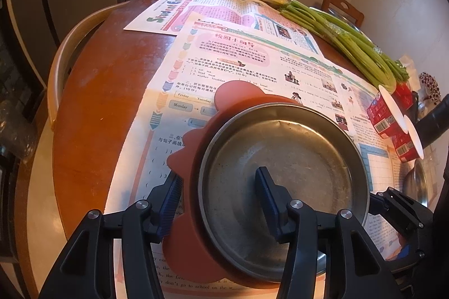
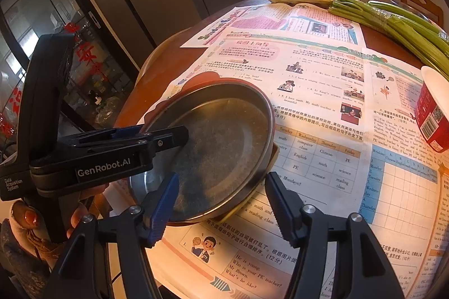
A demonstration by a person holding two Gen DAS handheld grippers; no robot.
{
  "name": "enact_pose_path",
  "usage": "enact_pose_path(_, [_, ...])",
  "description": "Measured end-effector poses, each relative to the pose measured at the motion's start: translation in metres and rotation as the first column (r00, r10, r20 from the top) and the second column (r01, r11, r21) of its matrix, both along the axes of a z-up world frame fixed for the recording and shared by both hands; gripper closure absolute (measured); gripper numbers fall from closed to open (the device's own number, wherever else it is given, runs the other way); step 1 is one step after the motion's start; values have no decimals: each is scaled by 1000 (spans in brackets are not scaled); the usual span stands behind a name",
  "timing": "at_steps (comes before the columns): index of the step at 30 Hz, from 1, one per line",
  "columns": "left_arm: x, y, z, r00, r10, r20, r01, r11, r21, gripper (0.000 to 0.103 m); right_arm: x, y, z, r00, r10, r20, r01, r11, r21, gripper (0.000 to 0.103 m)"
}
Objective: Organize plates and bowls
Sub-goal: 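Settle the steel pan flat on the pink plate and open the left tool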
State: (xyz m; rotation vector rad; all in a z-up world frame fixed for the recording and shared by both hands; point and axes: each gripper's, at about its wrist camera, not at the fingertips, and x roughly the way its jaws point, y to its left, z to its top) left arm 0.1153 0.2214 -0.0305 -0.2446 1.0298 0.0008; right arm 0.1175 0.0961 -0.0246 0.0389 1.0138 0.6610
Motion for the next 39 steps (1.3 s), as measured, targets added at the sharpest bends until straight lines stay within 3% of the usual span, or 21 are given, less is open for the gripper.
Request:
enact_pose_path(26, [58, -74, 5, 993, -116, -35, 117, 993, 31, 47, 34, -59, -4, 994, -105, 10, 105, 994, -31, 37])
enact_pose_path(39, [72, -79, 2, 991, -122, -51, 121, 993, -8, 47, 49, -74, -6, 992, -130, -6, 130, 990, -47, 37])
